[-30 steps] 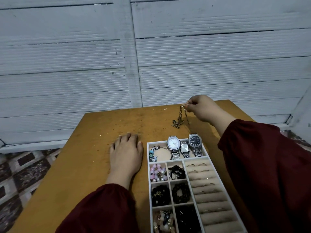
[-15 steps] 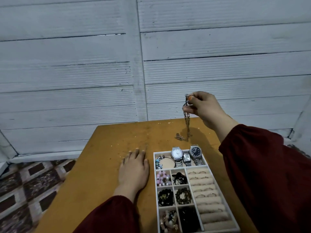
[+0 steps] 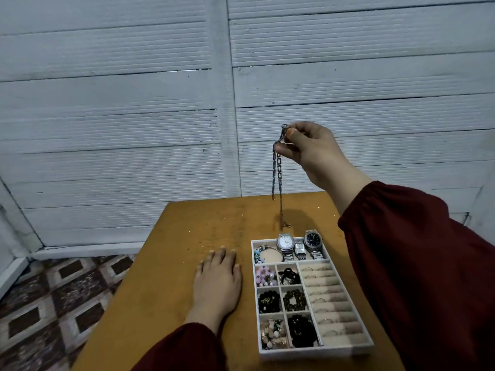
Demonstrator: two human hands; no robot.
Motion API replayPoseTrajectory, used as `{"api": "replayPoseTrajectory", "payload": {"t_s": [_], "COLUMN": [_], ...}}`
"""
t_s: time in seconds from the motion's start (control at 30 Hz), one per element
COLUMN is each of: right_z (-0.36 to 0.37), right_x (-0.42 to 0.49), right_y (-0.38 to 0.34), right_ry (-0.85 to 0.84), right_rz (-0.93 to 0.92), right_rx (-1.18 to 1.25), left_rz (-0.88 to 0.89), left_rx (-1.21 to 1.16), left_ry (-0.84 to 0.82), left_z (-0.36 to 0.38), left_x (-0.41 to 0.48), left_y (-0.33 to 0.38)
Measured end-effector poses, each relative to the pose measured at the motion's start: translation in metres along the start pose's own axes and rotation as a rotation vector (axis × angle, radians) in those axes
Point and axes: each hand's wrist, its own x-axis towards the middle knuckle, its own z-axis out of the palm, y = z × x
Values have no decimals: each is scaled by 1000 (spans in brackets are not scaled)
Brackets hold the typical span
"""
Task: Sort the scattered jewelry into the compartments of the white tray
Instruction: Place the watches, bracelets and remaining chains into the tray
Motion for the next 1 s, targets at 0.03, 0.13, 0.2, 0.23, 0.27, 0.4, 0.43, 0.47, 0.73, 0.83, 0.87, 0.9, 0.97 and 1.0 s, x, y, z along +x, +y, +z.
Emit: {"api": "replayPoseTrajectory", "payload": {"t_s": [0.03,0.13,0.2,0.23,0.27,0.4,0.43,0.47,0.73,0.83,0.87,0.9,0.97,1.0], "right_z": [2,7,8,9,9,8,8,7,-2,-8,-11,-13,-18,-20], "right_x": [-1,-4,-7,-8,-10,-10,-9,-7,7,8,8,8,8,8], "right_y": [-3,-8,-10,-11,-11,-6,-5,-3,32,52,59,65,76,81], "right_ry": [-4,-10,-15,-19,-22,-24,-21,-15,27,36,42,45,49,51], "right_rz": [-2,0,1,1,2,9,11,12,71,103,112,121,136,144], "right_rx": [20,72,105,121,134,147,147,145,42,11,-2,-22,-74,-106], "left_rz": [-1,-2,1,0,-1,-4,-5,-6,-12,-12,-17,-22,-24,-23], "left_rx": [0,2,4,3,4,13,13,10,21,30,24,19,15,15], "left_ry": [0,4,6,7,7,13,16,18,61,61,50,39,32,34], "left_z": [0,0,-1,-1,-1,0,1,1,-1,0,0,1,2,3], "left_x": [-1,-2,-1,-1,-1,-1,-1,-1,6,11,12,13,15,15], "left_y": [0,1,1,1,1,1,1,1,2,1,1,1,0,0]}}
